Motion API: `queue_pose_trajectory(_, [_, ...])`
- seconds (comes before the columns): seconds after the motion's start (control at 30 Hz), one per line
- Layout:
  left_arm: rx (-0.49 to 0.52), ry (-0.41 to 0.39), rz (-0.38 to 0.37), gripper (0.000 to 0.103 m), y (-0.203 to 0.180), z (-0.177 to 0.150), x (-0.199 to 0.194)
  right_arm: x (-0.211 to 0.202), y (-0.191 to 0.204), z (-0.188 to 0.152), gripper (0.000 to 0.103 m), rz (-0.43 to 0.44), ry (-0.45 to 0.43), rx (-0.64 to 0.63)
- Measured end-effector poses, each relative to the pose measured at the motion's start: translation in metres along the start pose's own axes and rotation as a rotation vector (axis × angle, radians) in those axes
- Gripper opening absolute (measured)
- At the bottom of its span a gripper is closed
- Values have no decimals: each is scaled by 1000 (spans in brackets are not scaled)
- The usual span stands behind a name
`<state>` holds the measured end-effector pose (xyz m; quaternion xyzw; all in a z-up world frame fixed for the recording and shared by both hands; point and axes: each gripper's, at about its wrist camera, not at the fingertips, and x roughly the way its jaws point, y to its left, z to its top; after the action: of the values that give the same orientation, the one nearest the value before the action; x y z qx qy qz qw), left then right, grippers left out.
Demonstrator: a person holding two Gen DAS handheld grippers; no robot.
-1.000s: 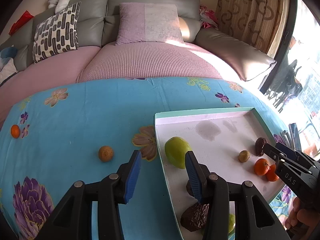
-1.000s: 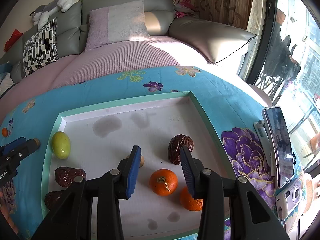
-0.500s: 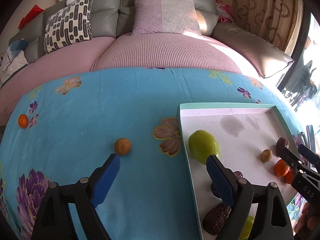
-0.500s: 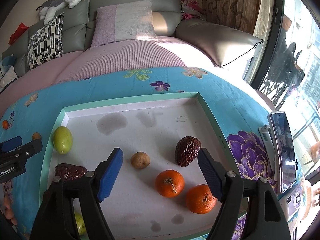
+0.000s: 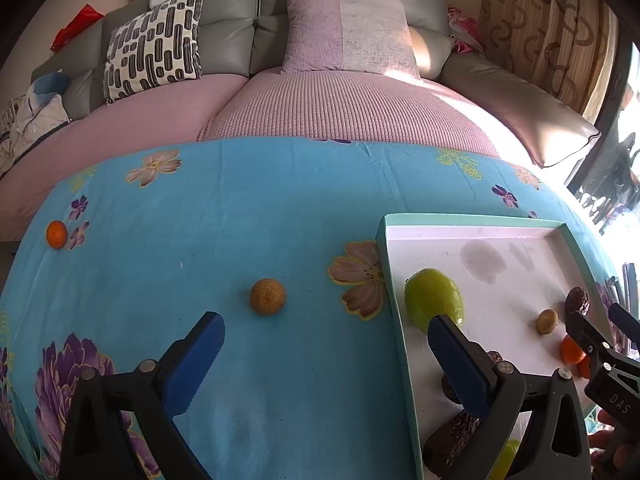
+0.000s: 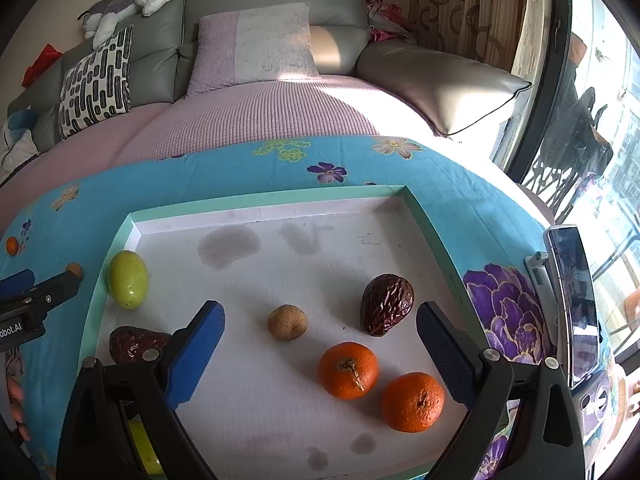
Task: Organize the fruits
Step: 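Open the right gripper to drop the red date into the tray, then move both open grippers back over the remaining fruits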
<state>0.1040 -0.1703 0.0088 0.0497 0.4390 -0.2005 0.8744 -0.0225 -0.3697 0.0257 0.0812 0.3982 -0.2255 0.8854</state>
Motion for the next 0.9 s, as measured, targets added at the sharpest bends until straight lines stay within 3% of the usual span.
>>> queue_pose_trajectory(0.27, [-5,-18,-3,103,2,1,-6,-2,2,1,97,-14,-33,-8])
queue_pose_trajectory(0.43, [3,-29,3,103,5,1,-11,-4,3,4,97,19,-44,20])
queue_pose_trajectory(0.9, [-26,-76,17,103,39,4,-22,-2,33,10,97,50,-42,16])
